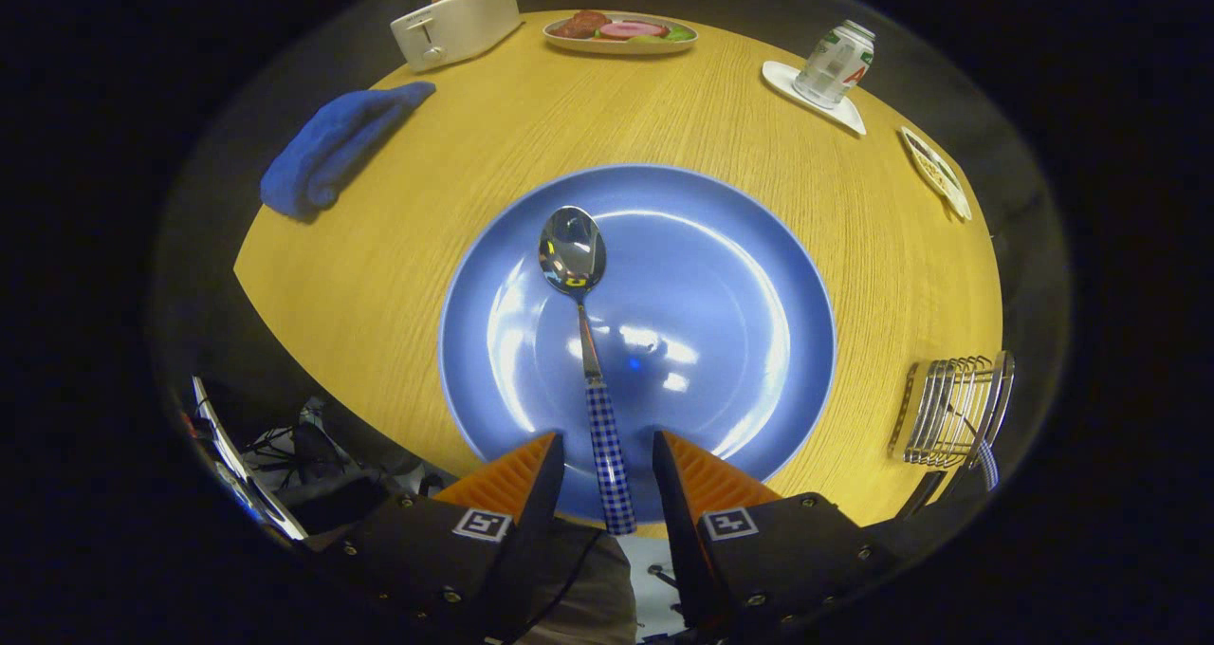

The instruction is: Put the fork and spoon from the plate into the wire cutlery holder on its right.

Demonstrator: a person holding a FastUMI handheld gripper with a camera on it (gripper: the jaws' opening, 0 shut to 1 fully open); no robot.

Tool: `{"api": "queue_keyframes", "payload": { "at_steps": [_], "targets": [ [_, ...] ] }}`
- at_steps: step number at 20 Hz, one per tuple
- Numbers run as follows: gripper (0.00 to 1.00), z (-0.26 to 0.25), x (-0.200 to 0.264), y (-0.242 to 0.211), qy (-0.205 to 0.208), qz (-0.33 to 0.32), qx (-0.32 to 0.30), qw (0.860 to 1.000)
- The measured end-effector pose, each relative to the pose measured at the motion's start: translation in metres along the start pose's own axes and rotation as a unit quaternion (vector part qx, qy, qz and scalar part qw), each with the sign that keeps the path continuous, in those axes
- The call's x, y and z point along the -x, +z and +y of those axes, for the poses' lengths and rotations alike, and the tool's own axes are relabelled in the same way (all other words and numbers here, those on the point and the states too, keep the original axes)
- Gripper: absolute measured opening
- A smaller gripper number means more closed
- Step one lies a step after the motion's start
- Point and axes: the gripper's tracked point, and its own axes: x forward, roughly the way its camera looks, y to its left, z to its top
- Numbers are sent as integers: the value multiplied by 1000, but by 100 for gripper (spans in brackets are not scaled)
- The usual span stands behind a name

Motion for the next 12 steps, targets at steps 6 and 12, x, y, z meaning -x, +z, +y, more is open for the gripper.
{"api": "queue_keyframes", "payload": {
  "at_steps": [6,12],
  "targets": [
    [3,-1,-1,-3,5,33,18,999],
    [3,-12,12,4,1,23,47,999]
  ]
}}
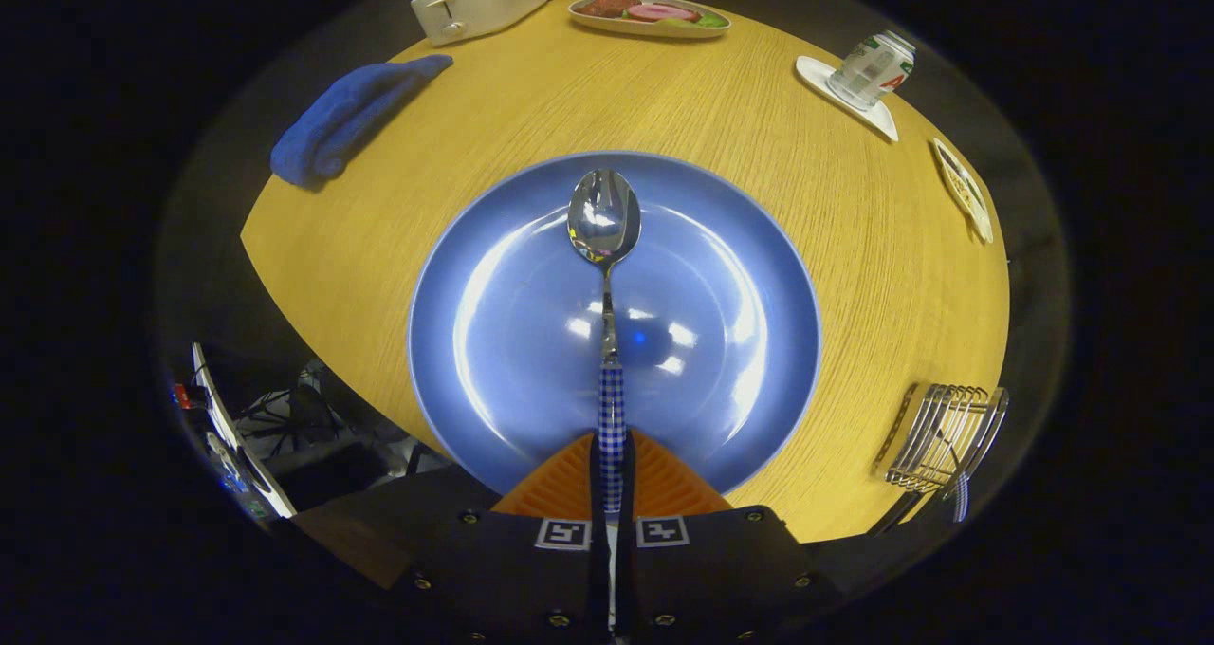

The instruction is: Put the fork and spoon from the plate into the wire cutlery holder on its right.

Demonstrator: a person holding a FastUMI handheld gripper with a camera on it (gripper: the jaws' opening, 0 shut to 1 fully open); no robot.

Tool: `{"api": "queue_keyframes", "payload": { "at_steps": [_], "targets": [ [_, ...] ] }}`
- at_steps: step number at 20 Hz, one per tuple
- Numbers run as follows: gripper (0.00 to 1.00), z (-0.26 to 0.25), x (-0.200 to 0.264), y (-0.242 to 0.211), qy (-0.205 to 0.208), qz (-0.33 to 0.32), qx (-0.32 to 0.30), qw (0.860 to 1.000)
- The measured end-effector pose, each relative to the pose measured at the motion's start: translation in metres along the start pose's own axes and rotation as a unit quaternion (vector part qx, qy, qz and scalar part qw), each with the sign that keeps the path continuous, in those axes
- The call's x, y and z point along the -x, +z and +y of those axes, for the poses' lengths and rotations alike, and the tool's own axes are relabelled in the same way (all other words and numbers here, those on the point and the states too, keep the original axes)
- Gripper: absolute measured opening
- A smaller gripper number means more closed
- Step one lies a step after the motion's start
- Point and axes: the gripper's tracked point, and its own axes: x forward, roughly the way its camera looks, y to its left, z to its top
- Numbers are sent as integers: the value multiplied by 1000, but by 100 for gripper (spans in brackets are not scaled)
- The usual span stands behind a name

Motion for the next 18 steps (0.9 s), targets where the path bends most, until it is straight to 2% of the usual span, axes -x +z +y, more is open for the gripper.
{"api": "queue_keyframes", "payload": {
  "at_steps": [3,8,18],
  "targets": [
    [3,-7,15,2,-5,0,18,1000],
    [3,-30,51,-14,-21,37,55,998],
    [3,-128,131,-82,-90,108,12,990]
  ]
}}
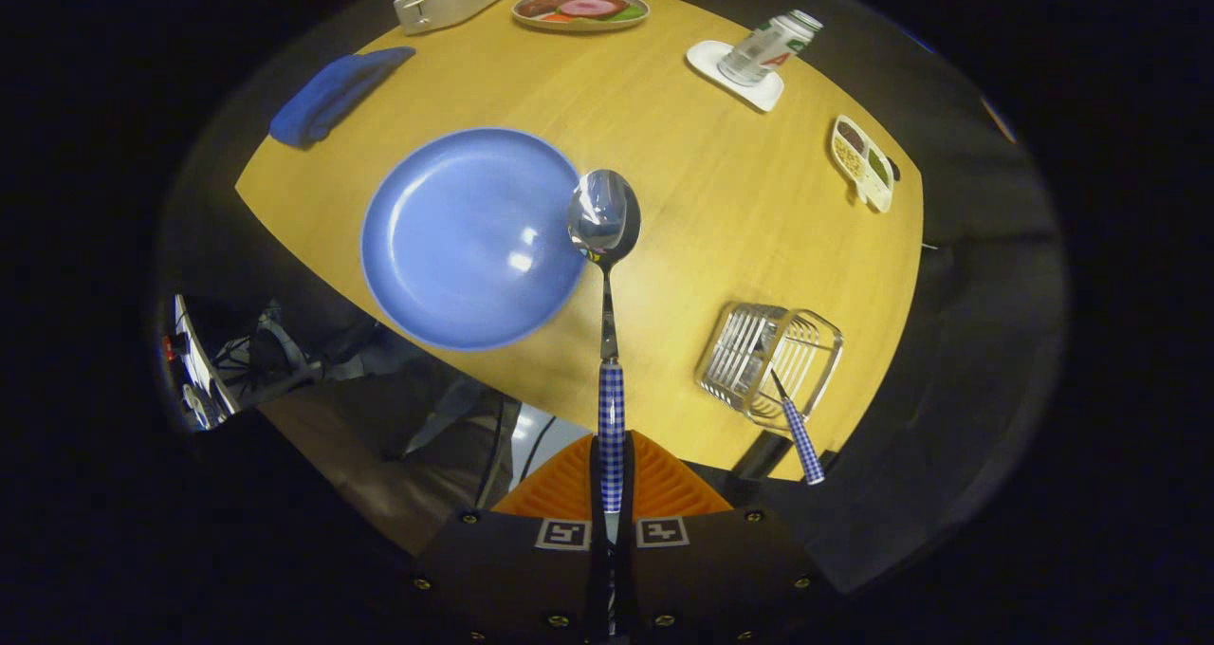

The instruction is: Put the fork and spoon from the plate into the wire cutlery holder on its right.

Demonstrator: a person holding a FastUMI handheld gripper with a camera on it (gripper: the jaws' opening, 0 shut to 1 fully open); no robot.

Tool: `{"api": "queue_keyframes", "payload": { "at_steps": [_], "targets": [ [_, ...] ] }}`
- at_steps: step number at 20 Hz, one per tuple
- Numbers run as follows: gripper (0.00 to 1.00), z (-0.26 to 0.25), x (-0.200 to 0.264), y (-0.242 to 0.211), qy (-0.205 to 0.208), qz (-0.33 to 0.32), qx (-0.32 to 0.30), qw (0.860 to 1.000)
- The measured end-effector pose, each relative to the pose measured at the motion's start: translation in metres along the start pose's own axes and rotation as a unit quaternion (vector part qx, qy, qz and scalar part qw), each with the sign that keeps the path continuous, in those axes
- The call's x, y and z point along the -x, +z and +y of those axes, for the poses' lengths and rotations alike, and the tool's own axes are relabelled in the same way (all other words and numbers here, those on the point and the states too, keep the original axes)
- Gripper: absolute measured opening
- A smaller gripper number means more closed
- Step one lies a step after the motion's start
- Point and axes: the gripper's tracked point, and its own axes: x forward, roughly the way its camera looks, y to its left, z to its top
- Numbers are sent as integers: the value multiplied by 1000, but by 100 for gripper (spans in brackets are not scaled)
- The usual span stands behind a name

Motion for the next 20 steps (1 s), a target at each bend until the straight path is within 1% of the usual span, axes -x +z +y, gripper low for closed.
{"api": "queue_keyframes", "payload": {
  "at_steps": [4,9,13,15,20],
  "targets": [
    [3,-37,9,-35,-17,36,-29,999],
    [3,-63,13,-53,-25,53,-46,997],
    [3,-82,8,-66,-26,82,-62,994],
    [3,-93,6,-66,-30,95,-60,993],
    [3,-99,-3,-72,-19,154,-37,987]
  ]
}}
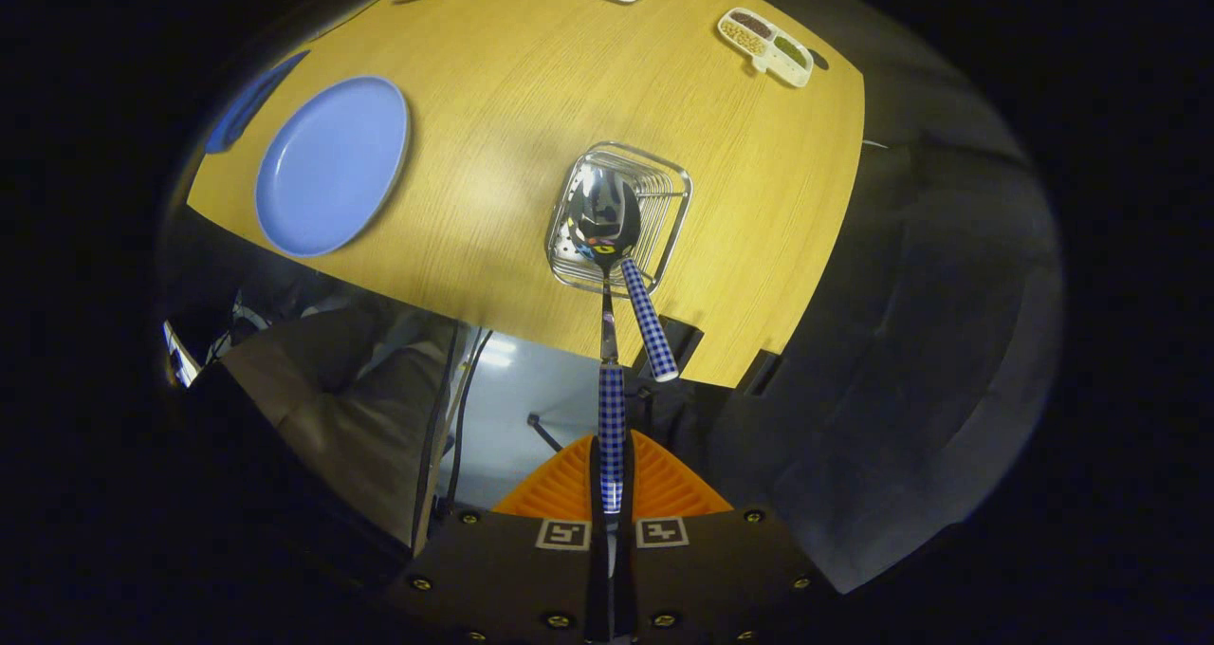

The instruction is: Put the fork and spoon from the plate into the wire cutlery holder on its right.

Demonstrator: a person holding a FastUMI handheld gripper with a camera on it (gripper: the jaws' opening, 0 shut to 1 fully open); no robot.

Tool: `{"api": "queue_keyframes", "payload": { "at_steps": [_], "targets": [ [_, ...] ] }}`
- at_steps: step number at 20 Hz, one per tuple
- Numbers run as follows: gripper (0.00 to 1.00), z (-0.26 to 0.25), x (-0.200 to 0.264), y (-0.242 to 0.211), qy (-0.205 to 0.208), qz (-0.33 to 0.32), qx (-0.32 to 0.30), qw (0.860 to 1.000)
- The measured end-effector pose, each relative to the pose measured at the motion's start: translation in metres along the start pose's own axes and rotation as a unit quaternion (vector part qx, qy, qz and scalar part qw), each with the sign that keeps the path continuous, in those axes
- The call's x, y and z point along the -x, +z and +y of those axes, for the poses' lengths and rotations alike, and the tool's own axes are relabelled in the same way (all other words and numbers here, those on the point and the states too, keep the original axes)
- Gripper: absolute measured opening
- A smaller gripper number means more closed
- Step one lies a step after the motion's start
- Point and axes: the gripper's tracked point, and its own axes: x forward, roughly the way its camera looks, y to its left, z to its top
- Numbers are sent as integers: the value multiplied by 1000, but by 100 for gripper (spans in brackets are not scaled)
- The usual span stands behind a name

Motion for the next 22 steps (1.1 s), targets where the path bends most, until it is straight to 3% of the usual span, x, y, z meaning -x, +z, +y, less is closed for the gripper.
{"api": "queue_keyframes", "payload": {
  "at_steps": [12,19,22],
  "targets": [
    [3,-22,-12,23,-45,115,63,990],
    [3,-20,-11,47,-56,123,91,987],
    [9,-21,-13,51,-57,121,93,987]
  ]
}}
